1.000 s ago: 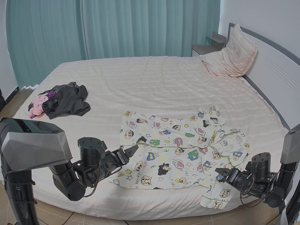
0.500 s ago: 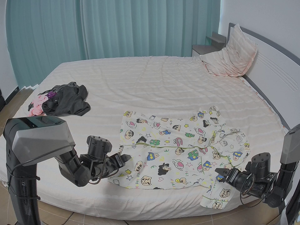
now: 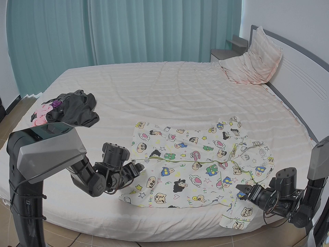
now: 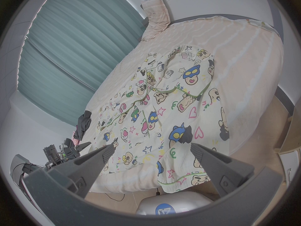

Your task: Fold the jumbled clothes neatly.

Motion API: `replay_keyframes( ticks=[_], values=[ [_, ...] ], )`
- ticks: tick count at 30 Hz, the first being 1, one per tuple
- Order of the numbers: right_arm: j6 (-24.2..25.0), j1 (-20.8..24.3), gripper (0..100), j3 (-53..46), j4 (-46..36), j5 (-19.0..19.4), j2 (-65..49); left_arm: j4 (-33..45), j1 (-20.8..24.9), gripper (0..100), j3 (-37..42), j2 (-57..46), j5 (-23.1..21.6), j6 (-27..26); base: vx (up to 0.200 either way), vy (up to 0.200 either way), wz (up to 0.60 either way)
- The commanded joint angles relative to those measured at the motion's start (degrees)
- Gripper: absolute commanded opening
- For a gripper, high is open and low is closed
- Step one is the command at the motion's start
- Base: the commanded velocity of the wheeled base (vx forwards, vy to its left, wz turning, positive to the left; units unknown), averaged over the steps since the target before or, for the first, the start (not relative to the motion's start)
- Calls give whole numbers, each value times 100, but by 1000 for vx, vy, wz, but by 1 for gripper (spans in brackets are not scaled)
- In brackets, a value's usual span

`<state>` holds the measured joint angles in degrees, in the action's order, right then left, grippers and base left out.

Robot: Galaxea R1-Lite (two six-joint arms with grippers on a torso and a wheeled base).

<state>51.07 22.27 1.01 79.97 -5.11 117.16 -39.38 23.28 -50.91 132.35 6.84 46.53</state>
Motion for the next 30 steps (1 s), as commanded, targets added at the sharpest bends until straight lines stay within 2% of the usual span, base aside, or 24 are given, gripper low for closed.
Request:
replay_keyframes(
  ticks=[1, 4, 9, 11, 16, 26, 30],
  values=[
    [0, 5, 100, -101, 1, 1, -1, 9, -26, 100, -77, 36, 10, 31, 0, 0, 0],
    [0, 5, 100, -101, 1, 1, -1, 106, -8, 100, -104, 124, 28, 14, 0, 0, 0],
    [9, 5, 100, -101, 1, 1, -18, 817, 27, 100, -464, 300, 28, 14, 0, 0, 0],
    [26, 5, 100, -101, 1, 1, -18, 861, 45, 100, -490, 300, 19, 23, 0, 0, 0],
    [158, 14, 100, -101, 19, 10, -18, 835, 282, 100, -508, 265, -16, 31, 0, 0, 0],
    [158, 5, 100, -101, 19, 10, -18, 835, 1091, 100, -446, 142, 19, -13, 0, 0, 0],
    [158, 14, 100, -101, 19, 10, -18, 853, 1222, 100, -464, 177, 28, -21, 0, 0, 0]
  ],
)
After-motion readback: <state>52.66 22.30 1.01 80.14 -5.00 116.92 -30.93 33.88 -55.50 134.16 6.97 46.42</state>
